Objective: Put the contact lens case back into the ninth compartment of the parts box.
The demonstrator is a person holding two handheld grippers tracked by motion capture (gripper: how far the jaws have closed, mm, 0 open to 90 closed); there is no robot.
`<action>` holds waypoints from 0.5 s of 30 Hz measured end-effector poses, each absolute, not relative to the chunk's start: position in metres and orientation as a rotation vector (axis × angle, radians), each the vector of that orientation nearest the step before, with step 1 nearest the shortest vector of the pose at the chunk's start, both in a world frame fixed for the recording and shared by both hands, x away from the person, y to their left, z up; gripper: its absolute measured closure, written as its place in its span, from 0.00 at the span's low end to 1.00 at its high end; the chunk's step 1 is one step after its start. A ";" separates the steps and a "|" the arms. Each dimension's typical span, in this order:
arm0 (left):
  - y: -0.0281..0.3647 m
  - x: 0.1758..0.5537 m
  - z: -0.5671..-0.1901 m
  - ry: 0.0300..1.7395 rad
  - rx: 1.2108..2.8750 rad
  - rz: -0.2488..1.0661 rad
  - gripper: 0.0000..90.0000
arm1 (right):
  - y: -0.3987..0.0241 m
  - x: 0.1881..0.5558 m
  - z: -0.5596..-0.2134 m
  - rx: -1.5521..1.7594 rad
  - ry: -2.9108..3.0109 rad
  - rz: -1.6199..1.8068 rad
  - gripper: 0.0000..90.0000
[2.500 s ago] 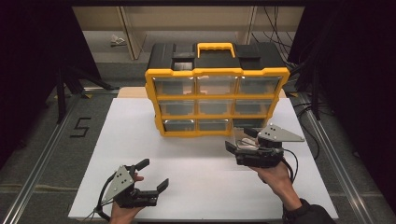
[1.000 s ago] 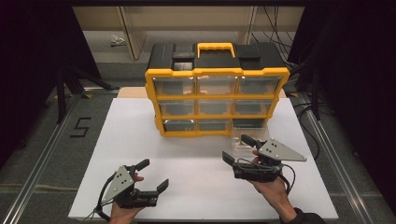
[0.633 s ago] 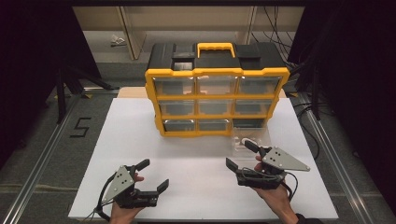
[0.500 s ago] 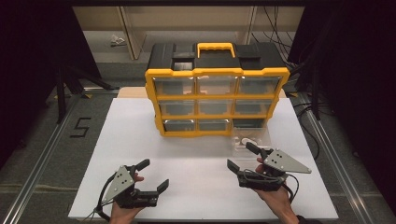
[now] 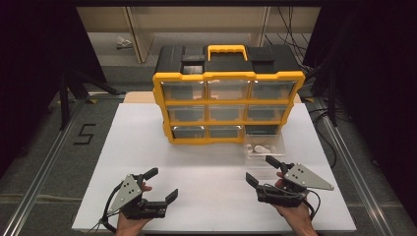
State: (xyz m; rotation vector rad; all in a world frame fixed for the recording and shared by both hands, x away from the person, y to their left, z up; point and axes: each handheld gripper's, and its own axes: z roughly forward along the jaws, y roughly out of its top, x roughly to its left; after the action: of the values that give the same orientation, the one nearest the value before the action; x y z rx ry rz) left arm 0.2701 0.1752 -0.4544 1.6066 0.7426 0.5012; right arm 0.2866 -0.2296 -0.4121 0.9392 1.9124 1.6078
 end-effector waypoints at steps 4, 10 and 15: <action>0.175 0.270 -0.454 0.741 1.608 0.501 0.07 | -0.233 0.283 -0.414 0.938 1.903 1.602 0.15; 0.175 0.270 -0.454 0.739 1.609 0.500 0.07 | -0.237 0.280 -0.417 0.953 1.890 1.602 0.15; 0.175 0.270 -0.455 0.739 1.610 0.498 0.07 | -0.236 0.279 -0.420 0.950 1.902 1.597 0.15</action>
State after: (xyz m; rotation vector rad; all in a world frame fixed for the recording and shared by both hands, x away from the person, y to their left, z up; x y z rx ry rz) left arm 0.2704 0.1747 -0.4546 1.6097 0.7392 0.4979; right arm 0.2789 -0.2360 -0.4197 0.9504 1.9023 1.5975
